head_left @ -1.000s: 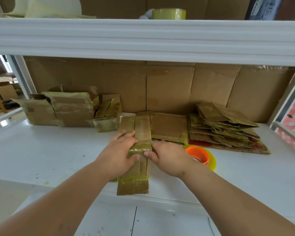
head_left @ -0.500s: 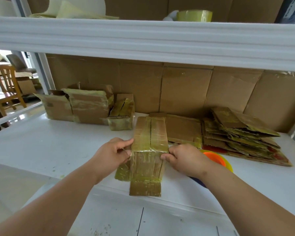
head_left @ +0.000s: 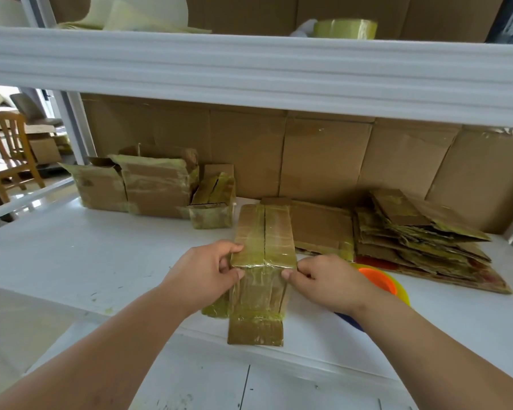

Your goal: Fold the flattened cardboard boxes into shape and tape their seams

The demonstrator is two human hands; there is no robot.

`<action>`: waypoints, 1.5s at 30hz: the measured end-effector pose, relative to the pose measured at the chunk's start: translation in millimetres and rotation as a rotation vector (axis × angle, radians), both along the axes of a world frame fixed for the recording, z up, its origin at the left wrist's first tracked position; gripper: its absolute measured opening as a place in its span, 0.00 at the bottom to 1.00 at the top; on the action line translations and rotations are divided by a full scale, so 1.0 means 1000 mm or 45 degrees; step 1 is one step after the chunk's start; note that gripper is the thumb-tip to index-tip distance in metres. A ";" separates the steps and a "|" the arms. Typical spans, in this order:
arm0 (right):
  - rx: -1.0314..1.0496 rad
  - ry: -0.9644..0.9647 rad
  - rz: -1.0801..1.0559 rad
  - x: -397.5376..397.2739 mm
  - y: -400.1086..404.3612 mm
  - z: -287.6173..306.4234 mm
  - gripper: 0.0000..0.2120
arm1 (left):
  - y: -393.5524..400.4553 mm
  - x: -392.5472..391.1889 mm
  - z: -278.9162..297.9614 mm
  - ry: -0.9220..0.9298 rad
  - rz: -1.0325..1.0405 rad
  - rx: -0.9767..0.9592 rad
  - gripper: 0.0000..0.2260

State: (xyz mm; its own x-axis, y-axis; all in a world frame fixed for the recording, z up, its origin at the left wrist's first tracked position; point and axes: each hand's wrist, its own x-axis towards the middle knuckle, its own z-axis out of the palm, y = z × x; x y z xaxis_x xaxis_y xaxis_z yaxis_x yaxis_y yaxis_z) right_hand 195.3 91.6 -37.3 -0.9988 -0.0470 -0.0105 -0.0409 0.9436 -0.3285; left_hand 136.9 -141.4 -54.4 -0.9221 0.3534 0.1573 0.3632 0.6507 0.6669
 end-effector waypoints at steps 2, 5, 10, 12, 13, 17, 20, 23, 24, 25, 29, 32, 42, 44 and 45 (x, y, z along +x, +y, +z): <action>0.053 0.015 -0.043 -0.001 0.001 0.008 0.29 | 0.000 -0.002 0.005 0.028 -0.019 -0.079 0.19; 0.177 0.051 -0.092 -0.005 -0.008 0.011 0.28 | 0.004 -0.001 0.010 0.078 -0.012 -0.177 0.20; 0.205 0.151 -0.080 -0.012 -0.016 -0.004 0.25 | 0.006 -0.003 0.008 0.145 0.023 -0.262 0.21; 0.172 0.142 -0.052 -0.011 -0.013 -0.004 0.23 | 0.006 -0.004 0.008 0.129 0.017 -0.259 0.21; 0.151 0.128 -0.027 -0.010 -0.011 -0.004 0.21 | 0.006 -0.004 0.008 0.107 0.017 -0.244 0.21; 0.035 0.089 0.031 -0.005 -0.005 -0.001 0.18 | 0.010 -0.005 0.007 -0.004 -0.021 -0.157 0.34; 0.025 0.082 0.073 -0.003 -0.006 0.000 0.17 | 0.016 -0.002 0.006 -0.159 -0.061 -0.037 0.47; -0.004 0.108 0.185 -0.003 -0.014 -0.001 0.12 | 0.018 -0.001 0.012 -0.258 -0.003 0.020 0.49; -0.015 0.110 0.236 -0.003 -0.018 -0.001 0.11 | 0.017 -0.003 0.015 -0.265 0.023 -0.020 0.51; -0.026 0.102 0.287 -0.004 -0.023 0.000 0.09 | 0.015 -0.006 0.017 -0.269 0.050 -0.082 0.52; -0.227 0.071 0.379 -0.008 -0.034 -0.003 0.06 | 0.006 -0.014 0.035 -0.285 0.035 -0.366 0.55; -0.343 -0.021 0.328 -0.015 -0.031 -0.003 0.12 | 0.007 -0.015 0.048 -0.240 -0.003 -0.704 0.55; -0.491 0.433 -0.424 -0.028 0.010 -0.006 0.27 | -0.004 -0.022 0.063 -0.223 -0.299 -0.700 0.48; -0.585 0.265 -0.353 -0.027 0.013 -0.004 0.37 | -0.008 -0.025 0.066 -0.159 -0.364 -0.816 0.46; -0.624 0.171 -0.275 -0.026 0.012 -0.004 0.38 | -0.010 -0.028 0.066 -0.146 -0.369 -0.867 0.46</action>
